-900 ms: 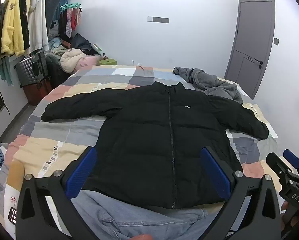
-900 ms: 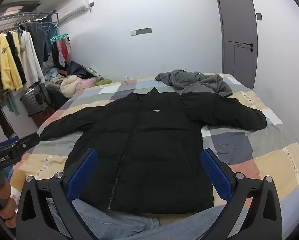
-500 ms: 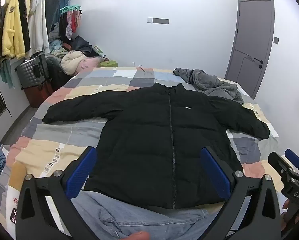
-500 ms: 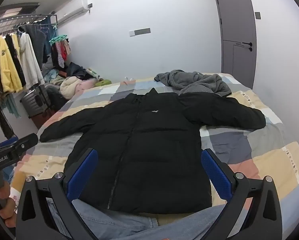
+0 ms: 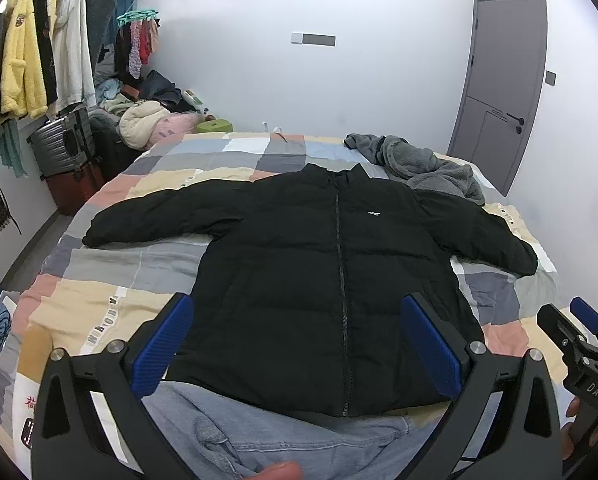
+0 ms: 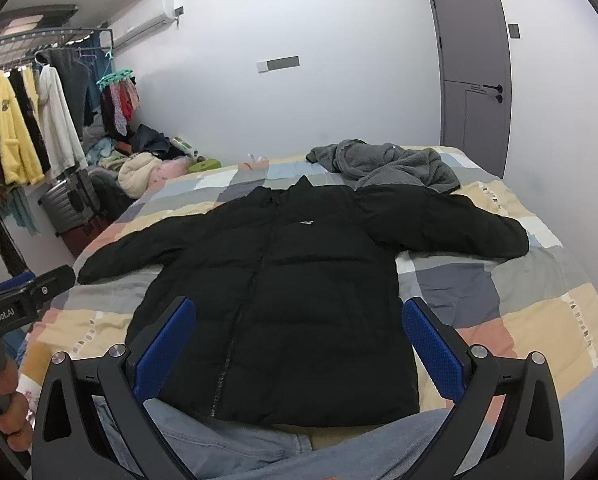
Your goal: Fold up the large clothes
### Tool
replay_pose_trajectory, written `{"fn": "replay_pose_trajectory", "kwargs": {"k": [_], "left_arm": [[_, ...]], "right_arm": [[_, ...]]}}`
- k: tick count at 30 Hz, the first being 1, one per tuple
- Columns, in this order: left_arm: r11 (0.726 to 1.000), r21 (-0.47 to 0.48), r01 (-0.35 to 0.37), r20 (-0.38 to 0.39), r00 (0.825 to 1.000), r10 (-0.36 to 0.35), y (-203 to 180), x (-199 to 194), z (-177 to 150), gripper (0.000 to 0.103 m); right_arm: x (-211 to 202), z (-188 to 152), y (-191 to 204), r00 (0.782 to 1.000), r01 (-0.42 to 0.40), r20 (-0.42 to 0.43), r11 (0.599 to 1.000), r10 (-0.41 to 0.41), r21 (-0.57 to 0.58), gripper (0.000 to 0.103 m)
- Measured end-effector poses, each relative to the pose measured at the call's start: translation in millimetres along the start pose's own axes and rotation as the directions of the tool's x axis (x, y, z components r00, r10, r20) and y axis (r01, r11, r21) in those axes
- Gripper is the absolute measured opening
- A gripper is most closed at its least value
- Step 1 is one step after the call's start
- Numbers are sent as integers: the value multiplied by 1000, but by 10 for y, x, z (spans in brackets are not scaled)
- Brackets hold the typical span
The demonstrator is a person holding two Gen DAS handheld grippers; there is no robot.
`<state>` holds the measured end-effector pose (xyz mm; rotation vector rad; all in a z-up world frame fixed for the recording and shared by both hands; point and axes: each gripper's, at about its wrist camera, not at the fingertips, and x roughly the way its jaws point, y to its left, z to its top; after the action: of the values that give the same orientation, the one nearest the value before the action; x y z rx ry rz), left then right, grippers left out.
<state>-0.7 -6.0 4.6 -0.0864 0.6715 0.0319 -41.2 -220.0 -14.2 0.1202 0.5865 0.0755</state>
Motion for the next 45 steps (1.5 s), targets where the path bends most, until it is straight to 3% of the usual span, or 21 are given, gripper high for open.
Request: {"fn": "replay_pose_trajectory", "kwargs": {"k": [45], "left_arm": [[1000, -20, 6, -19, 1000, -7, 22, 67, -56, 103]], "right_arm": [[36, 19, -72, 1000, 23, -12, 1000, -22, 15, 103]]}}
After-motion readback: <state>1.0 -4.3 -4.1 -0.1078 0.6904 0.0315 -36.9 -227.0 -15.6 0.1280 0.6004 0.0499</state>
